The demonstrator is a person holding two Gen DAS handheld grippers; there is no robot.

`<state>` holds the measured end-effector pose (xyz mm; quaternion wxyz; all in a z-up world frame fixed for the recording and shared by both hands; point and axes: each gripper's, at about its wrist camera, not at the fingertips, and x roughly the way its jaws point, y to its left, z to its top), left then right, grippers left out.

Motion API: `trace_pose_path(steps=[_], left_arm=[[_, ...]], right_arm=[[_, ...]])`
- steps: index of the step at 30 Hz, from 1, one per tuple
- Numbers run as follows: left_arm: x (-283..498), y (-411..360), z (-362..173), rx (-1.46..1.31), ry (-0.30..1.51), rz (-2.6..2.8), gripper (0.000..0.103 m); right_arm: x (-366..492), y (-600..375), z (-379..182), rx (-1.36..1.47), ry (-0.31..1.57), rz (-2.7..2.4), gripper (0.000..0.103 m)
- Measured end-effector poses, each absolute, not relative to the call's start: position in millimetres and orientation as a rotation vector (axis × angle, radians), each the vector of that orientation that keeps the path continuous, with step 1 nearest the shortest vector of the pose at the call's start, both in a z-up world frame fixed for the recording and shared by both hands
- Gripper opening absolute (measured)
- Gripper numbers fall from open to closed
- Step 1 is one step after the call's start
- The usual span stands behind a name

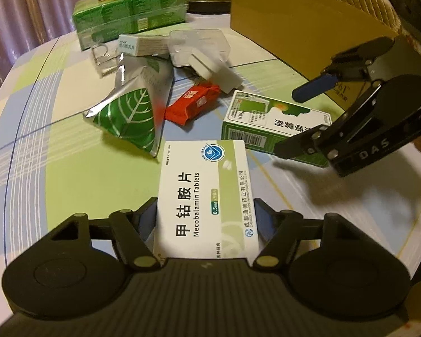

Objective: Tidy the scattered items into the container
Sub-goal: 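Grasp the green-and-white medicine box with the right tool and lift it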

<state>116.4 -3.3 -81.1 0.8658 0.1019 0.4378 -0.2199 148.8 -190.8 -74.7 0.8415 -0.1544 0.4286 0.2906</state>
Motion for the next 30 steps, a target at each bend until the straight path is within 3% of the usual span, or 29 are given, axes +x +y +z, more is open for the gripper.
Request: trace_pose_path(steps=[1, 4, 7, 30], left_arm=[[116.5, -1.6, -81.0, 0.207, 0.918, -0.456, 0.067], [116.2, 0.6, -80.8, 0.197, 0.921, -0.449, 0.067], [115.4, -2.3, -82.0, 0.213, 0.920, -0.446, 0.068], [101.9, -10.7, -64.1, 0.181, 0.868, -0.450, 0.067]], right_arm=[[150.0, -190.5, -75.9, -0.321, 0.910, 0.612, 0.075], [149.8, -191.4, -78.3, -0.310, 0.930, 0.594, 0.057], [145.1, -195.8, -77.8, -0.281, 0.940, 0.577, 0.053], [99.3, -222.7, -57.5, -0.076, 0.875, 0.403, 0.053]])
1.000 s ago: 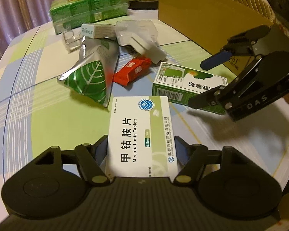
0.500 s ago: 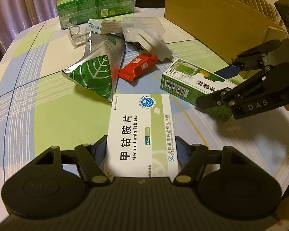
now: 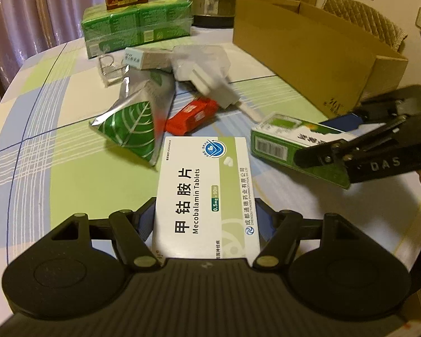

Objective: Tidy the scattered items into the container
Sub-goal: 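Grasp the green-and-white medicine box with the right tool and lift it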

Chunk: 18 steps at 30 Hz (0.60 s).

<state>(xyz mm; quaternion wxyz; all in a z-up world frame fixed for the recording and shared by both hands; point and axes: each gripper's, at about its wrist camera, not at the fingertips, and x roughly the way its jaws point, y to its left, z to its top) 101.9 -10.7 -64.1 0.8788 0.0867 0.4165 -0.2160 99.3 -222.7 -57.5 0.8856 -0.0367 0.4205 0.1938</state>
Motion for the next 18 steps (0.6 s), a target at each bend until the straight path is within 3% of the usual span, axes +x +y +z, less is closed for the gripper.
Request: trace_pose_path(steps=[18], left_arm=[[66.5, -39.5, -74.2, 0.217, 0.916, -0.474, 0.067]], right_arm=[[59.9, -221.8, -83.1, -0.190, 0.914, 0.366, 0.055]])
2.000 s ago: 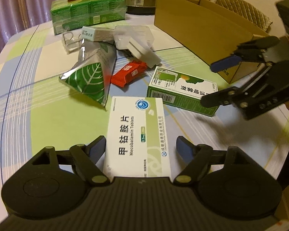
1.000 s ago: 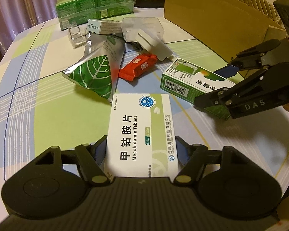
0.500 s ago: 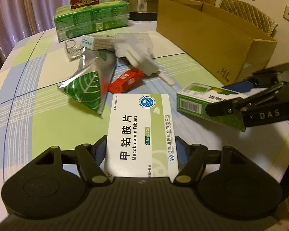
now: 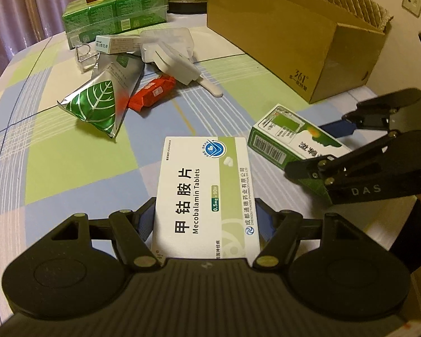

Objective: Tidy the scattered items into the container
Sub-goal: 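Grasp the green-and-white medicine box with the right tool and lift it, then carry both boxes into the cardboard box and open both tools to release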

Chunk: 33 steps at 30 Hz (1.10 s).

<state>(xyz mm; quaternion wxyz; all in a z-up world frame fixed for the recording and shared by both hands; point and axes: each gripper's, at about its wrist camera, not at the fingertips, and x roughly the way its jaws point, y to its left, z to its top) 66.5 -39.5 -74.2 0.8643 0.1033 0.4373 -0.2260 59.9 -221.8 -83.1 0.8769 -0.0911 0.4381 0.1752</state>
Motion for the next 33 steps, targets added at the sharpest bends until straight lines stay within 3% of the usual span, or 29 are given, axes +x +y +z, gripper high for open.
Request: trace_pose_path(steps=[12, 33], left_arm=[[70.6, -35.3, -79.3, 0.215, 0.921, -0.459, 0.067], [65.5, -107.3, 15.0, 0.235, 0.775, -0.535, 0.067]], right_arm=[[56.0, -224.2, -68.6, -0.143, 0.877, 0.335, 0.052], [20.0, -301.7, 24.9, -0.034, 0.685, 0.182, 0.052]])
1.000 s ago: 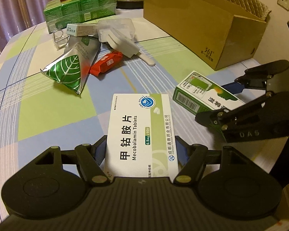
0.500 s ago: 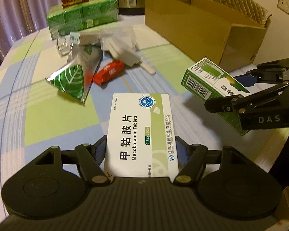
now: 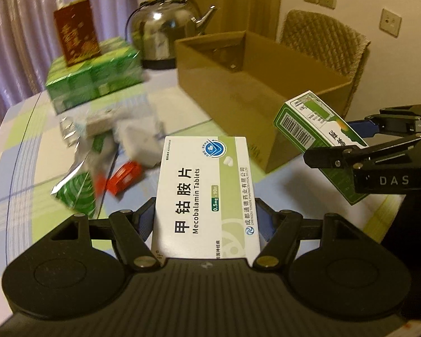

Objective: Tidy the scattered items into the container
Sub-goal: 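Carry both boxes into the cardboard box and open both tools to release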

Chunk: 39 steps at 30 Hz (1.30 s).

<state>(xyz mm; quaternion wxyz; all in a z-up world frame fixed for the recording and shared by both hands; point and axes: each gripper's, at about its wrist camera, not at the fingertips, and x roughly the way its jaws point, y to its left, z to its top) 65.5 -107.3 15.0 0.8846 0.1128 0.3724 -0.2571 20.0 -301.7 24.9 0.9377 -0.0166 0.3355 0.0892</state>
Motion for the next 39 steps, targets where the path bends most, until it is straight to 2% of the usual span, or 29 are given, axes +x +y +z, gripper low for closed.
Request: trace_pose_path(steps=[16, 25, 35, 39], left_arm=[[80.6, -172.3, 44.0, 0.256, 0.739, -0.636, 0.067], [117.7, -208.6, 63.4, 0.258, 0.712, -0.680, 0.067], [177.1, -254.4, 72.0, 0.211, 0.722, -0.694, 0.067], [195.0, -272.5, 64.7, 0.240, 0.727, -0.689, 0.067]], right_arm=[[33.4, -358.6, 58.6, -0.034, 0.628, 0.102, 0.052], [76.3, -395.6, 72.9, -0.035, 0.623, 0.064, 0.053], [138.9, -432.1, 68.0, 0.081, 0.662, 0.025, 0.053], [156.1, -437.7, 58.8, 0.048, 0.680, -0.011, 0.053]])
